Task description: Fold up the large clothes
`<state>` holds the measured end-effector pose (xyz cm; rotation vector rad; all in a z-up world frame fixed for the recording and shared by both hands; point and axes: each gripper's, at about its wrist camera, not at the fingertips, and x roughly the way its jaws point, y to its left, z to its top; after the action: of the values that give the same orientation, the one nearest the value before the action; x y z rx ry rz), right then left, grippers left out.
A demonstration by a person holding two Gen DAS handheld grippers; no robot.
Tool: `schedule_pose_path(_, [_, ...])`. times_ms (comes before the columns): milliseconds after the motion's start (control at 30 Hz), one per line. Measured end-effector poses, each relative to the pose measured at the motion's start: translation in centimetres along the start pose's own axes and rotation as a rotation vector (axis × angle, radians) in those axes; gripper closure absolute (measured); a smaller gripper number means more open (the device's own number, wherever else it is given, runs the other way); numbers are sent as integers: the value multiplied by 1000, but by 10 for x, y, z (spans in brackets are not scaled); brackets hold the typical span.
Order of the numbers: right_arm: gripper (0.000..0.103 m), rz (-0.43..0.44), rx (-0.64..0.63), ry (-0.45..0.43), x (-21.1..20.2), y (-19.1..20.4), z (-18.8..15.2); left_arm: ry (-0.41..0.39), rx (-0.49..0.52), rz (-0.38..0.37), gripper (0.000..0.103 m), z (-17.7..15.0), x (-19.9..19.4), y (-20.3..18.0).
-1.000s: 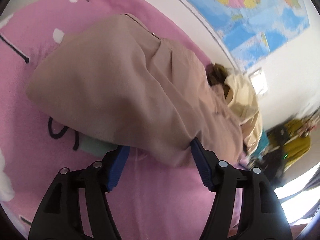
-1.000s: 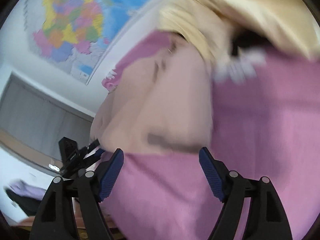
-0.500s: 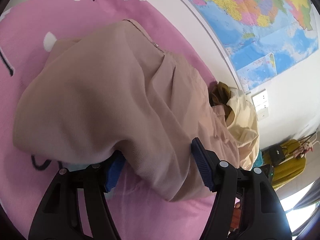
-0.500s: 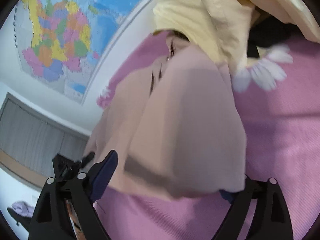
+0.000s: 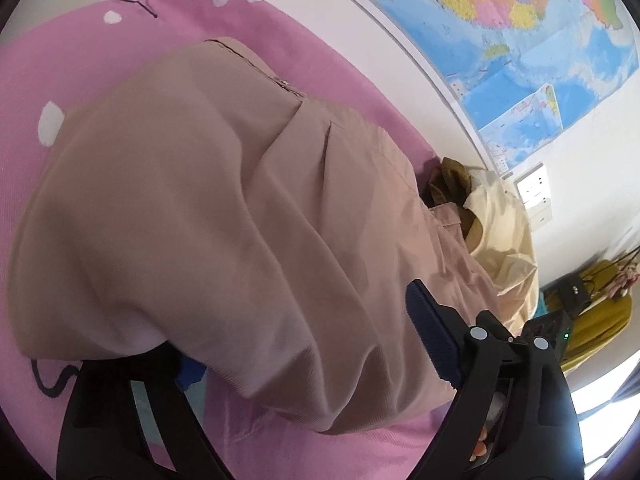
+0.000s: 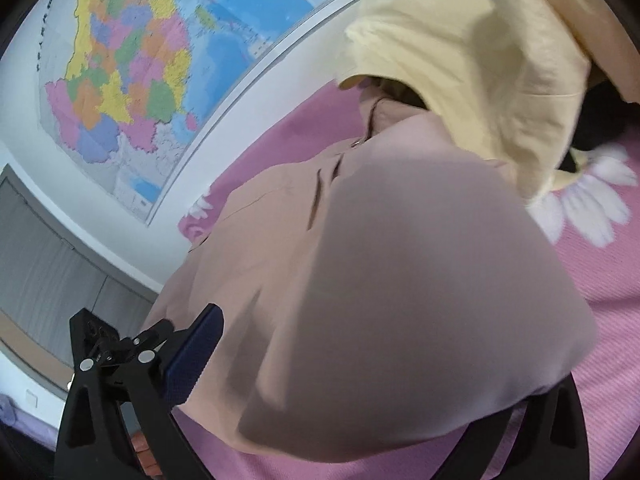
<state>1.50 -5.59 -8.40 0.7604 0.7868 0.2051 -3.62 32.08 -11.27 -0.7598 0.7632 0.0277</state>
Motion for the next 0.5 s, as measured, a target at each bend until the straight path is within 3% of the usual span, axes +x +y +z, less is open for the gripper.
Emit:
schedule_pose_path(33, [43,5,11,15,1,-2,1,-1,7,20,25,0,1,-1])
schedule_pose_path(67, [54,27,31,53,5,-7,3,1,18,41,30,0,1,-2])
schedule_pose_path(100, [58,63,65,84,9,-14,4,5,36,83,42,1,2,-3])
schedule_pose_path(167, [58,85,77,87,6,-19,3,6,40,96,48,1,2,-2])
schedule_pose_path(300, [42,116,98,76,5,-17,7,12,19,77,48,3,2,3])
schedule_pose_path(400, [26,132,83,78,6,-8,9,20,14,35,32,5,4,3])
schedule_pose_path(500, [28,93,44,84,10,0,7,27,23,25,23,6,7,-1])
